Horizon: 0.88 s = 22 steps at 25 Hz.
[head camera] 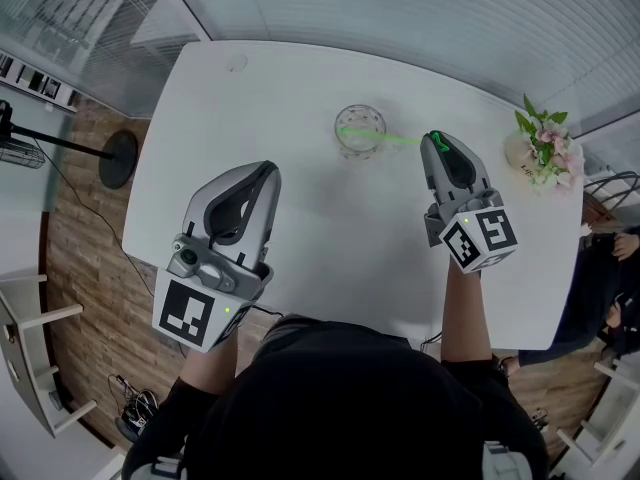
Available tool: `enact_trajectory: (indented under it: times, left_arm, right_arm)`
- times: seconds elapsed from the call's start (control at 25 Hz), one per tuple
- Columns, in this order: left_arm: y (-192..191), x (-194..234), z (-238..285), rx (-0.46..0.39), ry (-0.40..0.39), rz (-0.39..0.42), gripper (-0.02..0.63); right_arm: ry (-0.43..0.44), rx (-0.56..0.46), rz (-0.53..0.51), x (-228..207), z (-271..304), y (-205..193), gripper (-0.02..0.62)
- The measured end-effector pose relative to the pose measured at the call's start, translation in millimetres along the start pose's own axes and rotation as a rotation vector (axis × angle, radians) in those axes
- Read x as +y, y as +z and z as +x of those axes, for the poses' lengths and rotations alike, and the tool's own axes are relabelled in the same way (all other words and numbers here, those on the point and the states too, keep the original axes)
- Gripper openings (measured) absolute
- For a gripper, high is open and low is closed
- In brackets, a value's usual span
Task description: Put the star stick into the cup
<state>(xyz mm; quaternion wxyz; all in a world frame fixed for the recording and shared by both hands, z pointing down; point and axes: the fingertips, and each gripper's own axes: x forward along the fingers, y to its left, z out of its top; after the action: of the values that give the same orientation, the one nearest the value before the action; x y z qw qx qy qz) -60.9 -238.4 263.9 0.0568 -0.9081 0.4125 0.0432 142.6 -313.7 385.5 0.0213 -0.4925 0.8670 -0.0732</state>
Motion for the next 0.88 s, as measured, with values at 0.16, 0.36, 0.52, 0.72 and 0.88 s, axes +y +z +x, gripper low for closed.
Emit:
enact_trajectory:
  times: [0.16,0.36,0.52,0.72,0.88]
  left_arm:
    - [0.7,-0.6,-0.6,-0.006,0.000,-0.003,0.014]
    - [0.1,0.7,-1.0,0.003,0.009,0.006,0.014]
    - [-0.7,0.7,-1.0,0.006,0.009,0.001,0.014]
    - [-0.1,-0.7,-1.2,0.001,0.001,0.001,0.014]
    - [0.3,-0.5,-0.4,0.008,0.004,0.011,0.014]
  right_arm:
    - [0.018,0.017,-0.011,3.2,1.5,-4.7,0.082]
    - [0.022,0.011,-0.009,4.2,2.8,-3.7,0.114]
    - [0.024,-0.002,-0.010,3.7,2.0,1.3,0.148]
    - [0.014,-0.009,-0.017,3.7,0.0,5.4,0.185]
    - [0.008,-0.017,-0.028,3.9,-2.5,10.3,0.202]
